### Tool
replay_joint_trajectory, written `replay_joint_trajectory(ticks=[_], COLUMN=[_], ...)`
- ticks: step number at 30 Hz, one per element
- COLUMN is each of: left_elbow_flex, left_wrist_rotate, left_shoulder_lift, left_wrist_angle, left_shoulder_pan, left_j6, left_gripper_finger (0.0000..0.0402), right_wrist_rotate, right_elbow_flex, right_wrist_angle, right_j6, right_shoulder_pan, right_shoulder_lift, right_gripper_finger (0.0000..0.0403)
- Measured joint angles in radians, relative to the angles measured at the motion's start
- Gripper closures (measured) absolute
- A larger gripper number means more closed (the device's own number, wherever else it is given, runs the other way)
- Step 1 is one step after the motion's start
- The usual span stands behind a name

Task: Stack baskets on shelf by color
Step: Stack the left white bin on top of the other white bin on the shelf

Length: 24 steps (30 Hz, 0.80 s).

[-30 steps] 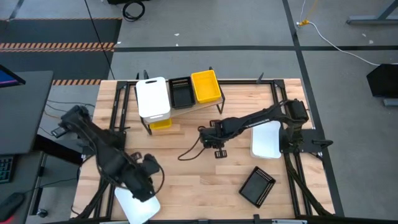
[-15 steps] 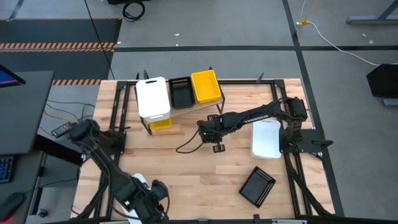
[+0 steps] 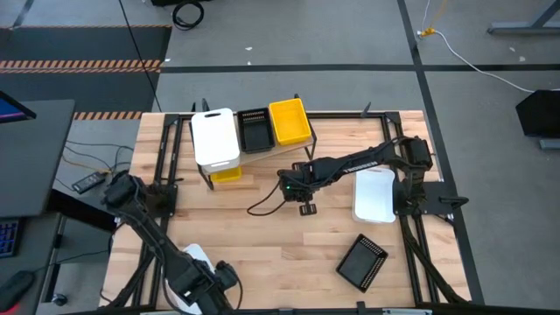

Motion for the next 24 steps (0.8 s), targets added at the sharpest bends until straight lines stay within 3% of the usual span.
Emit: replay_joint_trajectory(ticks=[6, 13, 18, 24], left_elbow_flex=[0.0, -0.001, -0.001, -0.001], left_wrist_rotate=[-0.051, 0.018, 0.025, 0.022], left_shoulder_lift=[0.04, 0.126, 0.132, 0.132], left_wrist_angle=[-0.011, -0.047, -0.104, -0.112], left_shoulder_pan=[-0.015, -0.015, -0.015, -0.01], left_j6=[0.002, 0.007, 0.039, 0.121], left_gripper_finger=[0.0186, 0.0177, 0.021, 0.0301], right_wrist_rotate=[-0.002, -0.006, -0.023, -0.024], right_elbow_flex=[0.0, 0.0, 0.0, 0.0], right_wrist_angle=[0.0, 0.006, 0.015, 0.02], right_j6=[0.017, 0.042, 0.064, 0.068], right_shoulder_pan=[0.0, 0.0, 0.001, 0.001], right_shoulder_lift=[0.0, 0.0, 0.0, 0.0], right_gripper_finger=[0.0325, 0.0325, 0.0325, 0.0325])
